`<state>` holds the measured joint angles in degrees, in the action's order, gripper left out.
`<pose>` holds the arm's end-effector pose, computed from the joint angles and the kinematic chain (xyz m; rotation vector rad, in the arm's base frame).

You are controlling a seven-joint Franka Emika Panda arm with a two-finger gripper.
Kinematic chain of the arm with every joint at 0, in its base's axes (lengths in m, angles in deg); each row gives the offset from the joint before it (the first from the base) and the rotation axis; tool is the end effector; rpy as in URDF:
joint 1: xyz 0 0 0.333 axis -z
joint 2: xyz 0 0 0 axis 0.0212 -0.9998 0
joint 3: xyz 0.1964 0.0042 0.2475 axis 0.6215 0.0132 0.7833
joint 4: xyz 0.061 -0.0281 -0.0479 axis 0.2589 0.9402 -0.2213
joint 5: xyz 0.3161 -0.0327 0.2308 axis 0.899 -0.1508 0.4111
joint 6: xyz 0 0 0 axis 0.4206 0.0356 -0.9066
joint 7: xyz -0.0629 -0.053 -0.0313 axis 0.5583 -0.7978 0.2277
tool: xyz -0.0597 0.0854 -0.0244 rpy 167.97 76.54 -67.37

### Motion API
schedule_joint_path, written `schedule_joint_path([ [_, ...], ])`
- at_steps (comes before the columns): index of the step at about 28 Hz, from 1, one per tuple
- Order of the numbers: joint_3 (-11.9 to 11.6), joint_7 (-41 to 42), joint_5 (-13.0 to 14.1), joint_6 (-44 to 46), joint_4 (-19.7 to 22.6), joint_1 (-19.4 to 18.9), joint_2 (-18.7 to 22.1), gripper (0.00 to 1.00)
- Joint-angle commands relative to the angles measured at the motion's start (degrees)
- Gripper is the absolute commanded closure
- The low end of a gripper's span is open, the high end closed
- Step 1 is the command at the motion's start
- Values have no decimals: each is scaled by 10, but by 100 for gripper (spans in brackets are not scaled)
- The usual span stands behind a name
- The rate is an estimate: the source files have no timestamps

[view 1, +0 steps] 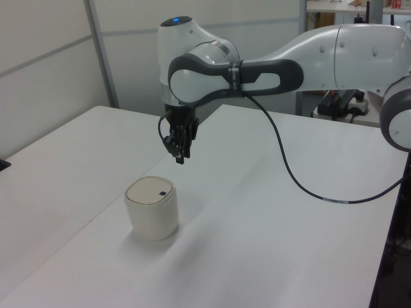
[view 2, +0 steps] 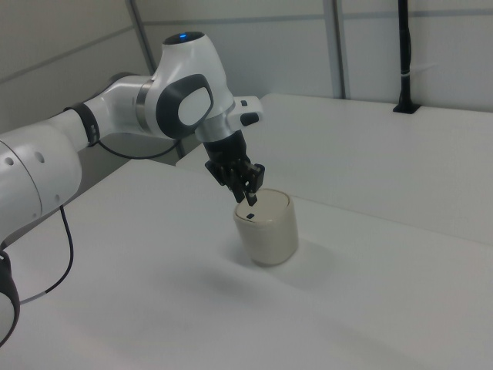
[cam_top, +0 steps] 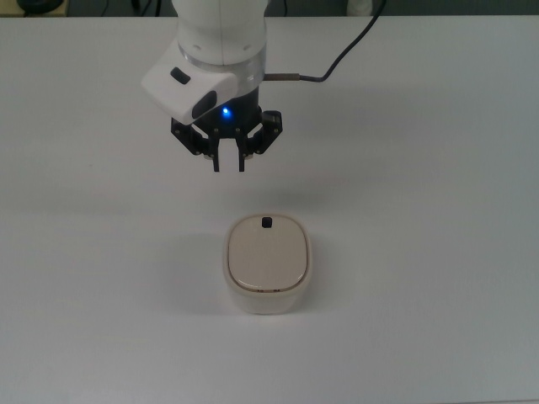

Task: Open the trash can
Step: 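Lower the gripper onto the dark tab on the trash can lid, then pinch the lid tab and lift it upward to swing the lid open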

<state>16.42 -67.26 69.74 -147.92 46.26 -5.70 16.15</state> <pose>0.6858 0.0394 0.5333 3.1076 0.0386 0.1821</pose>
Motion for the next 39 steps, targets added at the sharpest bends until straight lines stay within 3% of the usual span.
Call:
schedule_joint_path([
  [1, -6, -21, -4, -32, 13, -15, -8, 100],
  [16, -6, -74, -33, -111, 13, -36, -58, 100],
  [39, -7, -75, -42, -124, 12, -53, -88, 100],
])
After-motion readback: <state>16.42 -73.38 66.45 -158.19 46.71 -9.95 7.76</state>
